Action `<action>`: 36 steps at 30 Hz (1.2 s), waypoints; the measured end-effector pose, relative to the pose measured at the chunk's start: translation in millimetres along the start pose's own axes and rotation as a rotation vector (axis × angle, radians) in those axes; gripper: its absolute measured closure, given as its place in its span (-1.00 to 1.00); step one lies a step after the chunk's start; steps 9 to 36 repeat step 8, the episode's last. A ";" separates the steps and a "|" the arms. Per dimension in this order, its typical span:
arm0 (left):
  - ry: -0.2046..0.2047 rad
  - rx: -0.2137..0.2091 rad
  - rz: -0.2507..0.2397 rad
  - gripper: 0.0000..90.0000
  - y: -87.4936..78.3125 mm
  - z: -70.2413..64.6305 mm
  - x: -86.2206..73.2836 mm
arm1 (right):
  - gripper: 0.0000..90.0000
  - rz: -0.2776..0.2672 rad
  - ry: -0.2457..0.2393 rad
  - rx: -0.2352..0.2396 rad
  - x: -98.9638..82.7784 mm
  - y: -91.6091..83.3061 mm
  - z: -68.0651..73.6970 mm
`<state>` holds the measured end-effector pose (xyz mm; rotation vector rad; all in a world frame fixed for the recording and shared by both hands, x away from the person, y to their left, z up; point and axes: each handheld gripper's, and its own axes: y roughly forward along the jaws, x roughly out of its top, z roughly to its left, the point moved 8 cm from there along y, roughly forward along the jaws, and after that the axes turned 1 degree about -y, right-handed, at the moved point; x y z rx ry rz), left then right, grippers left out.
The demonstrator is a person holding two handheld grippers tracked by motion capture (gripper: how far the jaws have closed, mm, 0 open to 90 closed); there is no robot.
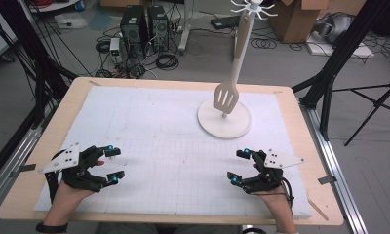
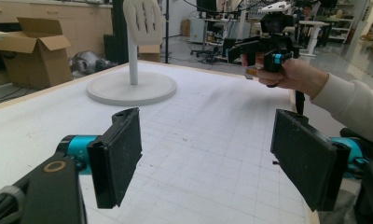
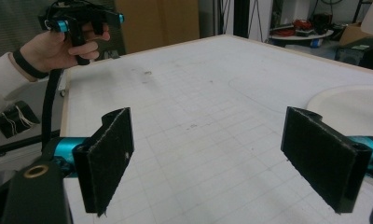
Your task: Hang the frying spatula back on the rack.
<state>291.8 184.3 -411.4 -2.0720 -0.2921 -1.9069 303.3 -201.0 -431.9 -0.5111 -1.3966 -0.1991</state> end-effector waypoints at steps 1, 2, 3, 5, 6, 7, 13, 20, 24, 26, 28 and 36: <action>-0.001 0.001 -0.001 -0.45 -0.1 0.0 0.0 | -0.65 -0.003 -0.005 -0.004 0.0 0.0 -0.9; -0.002 0.002 0.001 -0.44 -0.2 0.2 -0.1 | -0.65 0.000 0.002 -0.007 -0.3 -0.4 -0.9; -0.006 0.004 0.000 -0.44 0.2 0.7 -0.8 | -0.65 -0.004 0.001 -0.006 0.1 -0.9 -1.8; -0.005 0.003 0.004 -0.44 0.3 0.9 -1.4 | -0.65 -0.006 0.000 -0.008 0.2 -2.0 -2.6; -0.009 0.007 0.005 -0.44 1.2 1.1 -2.1 | -0.65 -0.009 0.002 -0.011 0.5 -2.3 -3.1; -0.009 0.007 0.005 -0.45 1.2 1.1 -2.1 | -0.65 -0.009 0.002 -0.011 0.5 -2.3 -3.1; -0.010 0.008 0.005 -0.45 1.5 1.4 -2.3 | -0.65 -0.014 0.000 -0.012 0.9 -2.4 -3.9; -0.010 0.008 0.005 -0.45 1.5 1.4 -2.3 | -0.65 -0.014 0.000 -0.012 0.9 -2.4 -3.9; -0.010 0.008 0.005 -0.45 1.5 1.4 -2.3 | -0.65 -0.014 0.000 -0.012 0.9 -2.4 -3.9; -0.010 0.008 0.005 -0.45 1.5 1.4 -2.3 | -0.65 -0.014 0.000 -0.012 0.9 -2.4 -3.9; -0.010 0.008 0.005 -0.45 1.5 1.4 -2.3 | -0.65 -0.014 0.000 -0.012 0.9 -2.4 -3.9; -0.010 0.008 0.005 -0.45 1.5 1.4 -2.3 | -0.65 -0.014 0.000 -0.012 0.9 -2.4 -3.9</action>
